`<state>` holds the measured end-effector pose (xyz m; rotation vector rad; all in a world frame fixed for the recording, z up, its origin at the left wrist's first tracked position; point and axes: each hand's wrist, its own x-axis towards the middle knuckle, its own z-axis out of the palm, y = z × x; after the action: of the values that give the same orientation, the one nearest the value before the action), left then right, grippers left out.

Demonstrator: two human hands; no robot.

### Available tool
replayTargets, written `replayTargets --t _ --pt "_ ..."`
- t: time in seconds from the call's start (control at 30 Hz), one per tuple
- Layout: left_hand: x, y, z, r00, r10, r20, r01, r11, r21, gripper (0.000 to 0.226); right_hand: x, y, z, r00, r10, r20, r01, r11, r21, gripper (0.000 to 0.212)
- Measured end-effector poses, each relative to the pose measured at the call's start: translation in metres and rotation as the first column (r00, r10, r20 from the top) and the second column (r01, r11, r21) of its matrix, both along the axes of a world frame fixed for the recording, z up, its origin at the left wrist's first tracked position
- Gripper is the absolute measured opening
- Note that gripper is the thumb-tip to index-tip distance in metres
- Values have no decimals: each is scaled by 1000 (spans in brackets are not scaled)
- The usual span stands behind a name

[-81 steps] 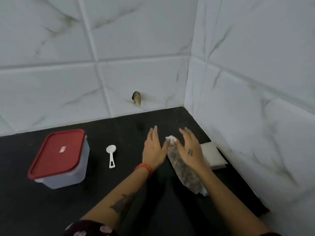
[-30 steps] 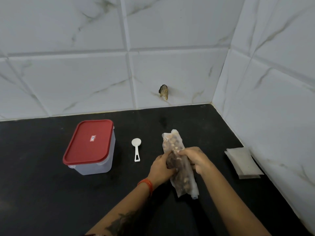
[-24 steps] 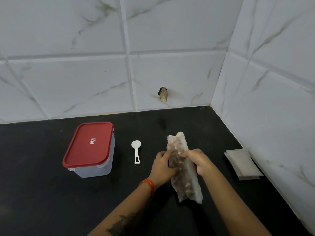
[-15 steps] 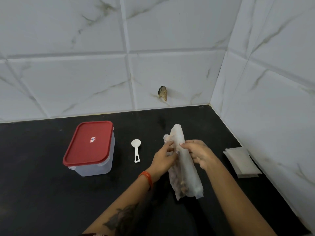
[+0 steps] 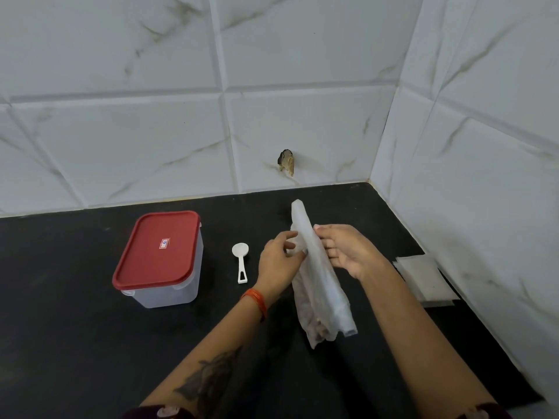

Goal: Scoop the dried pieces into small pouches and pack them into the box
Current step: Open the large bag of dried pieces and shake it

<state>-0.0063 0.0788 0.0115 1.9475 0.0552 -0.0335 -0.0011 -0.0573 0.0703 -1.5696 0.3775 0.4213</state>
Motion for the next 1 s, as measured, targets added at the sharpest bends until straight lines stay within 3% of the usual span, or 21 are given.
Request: replayTargets --t 0.13,0.33,0.53,0.67,1.0 --pt "-2 -2 19 997 38 -59 -51 974 -221 35 -1 5 6 998 -56 40 55 998 18 30" --pt "-4 -2 33 995 -50 -89 34 984 -177 45 -4 11 16 996 -59 63 59 998 8 23" --pt "-4 2 43 999 -39 -3 39 996 -76 39 -5 13 25 989 -93 117 84 994 75 29" --pt "-2 4 52 1000 0 -20 -3 986 -166 45 -6 15 27 986 -115 122 103 990 96 30" --pt "-4 11 63 1000 -30 6 31 977 -213 27 -5 19 40 986 -75 147 51 985 163 30"
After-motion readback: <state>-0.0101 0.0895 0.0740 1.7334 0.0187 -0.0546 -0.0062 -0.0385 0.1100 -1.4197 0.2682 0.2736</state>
